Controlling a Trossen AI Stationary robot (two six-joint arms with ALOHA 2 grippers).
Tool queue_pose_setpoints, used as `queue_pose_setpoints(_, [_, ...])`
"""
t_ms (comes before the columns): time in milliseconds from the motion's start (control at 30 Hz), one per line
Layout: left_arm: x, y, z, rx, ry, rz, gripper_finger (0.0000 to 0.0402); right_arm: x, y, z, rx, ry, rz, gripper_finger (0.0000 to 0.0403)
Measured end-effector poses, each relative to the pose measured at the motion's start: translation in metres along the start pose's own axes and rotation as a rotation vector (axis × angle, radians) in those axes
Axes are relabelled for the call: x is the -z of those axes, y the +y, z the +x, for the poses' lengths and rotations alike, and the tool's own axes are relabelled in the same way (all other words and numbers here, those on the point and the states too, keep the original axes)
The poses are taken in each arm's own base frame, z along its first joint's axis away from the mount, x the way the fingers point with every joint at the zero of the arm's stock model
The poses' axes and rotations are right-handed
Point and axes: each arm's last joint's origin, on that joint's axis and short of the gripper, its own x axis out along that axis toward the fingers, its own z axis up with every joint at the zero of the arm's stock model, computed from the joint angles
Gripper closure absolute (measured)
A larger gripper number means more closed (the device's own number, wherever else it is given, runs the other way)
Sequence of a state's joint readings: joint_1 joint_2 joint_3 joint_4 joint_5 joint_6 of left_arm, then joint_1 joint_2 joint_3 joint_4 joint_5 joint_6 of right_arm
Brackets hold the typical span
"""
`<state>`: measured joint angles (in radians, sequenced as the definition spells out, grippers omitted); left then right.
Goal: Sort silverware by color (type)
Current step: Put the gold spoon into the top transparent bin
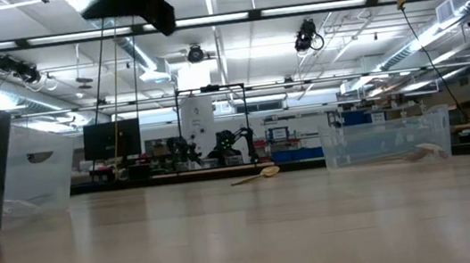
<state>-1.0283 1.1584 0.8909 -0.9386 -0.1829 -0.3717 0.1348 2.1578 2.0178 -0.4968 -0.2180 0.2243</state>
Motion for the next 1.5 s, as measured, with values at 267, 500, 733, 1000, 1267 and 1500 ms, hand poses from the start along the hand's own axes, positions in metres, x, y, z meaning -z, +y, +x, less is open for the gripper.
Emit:
queue_pose_setpoints(267, [-0.003,0.017,0.001,-0.211,-0.042,-0.059,0.0327,0.027,-0.015,0.008,0.227,0.133,-0.043,0.0218])
queue_pose_setpoints(500, [-0.006,0.046,0.002,-0.453,-0.066,-0.227,0.0335,0.06,-0.034,0.019,0.313,0.228,-0.009,0.0218])
queue_pose_setpoints(733, [-0.009,0.067,0.001,-0.62,-0.07,-0.209,0.0335,0.081,-0.059,0.014,0.436,0.261,0.022,0.0218])
queue_pose_setpoints(1000, [-0.014,0.088,-0.006,-0.643,-0.093,-0.155,0.0336,0.096,-0.107,0.002,0.508,0.364,0.017,0.0218])
queue_pose_setpoints(1267, [-0.02,0.12,-0.012,-0.629,-0.115,-0.084,0.0336,0.097,-0.156,-0.021,0.521,0.494,-0.168,0.0218])
queue_pose_setpoints(1500, [-0.015,0.156,-0.017,-0.615,-0.097,-0.061,0.0343,0.103,-0.199,-0.045,0.397,0.59,-0.342,0.0218])
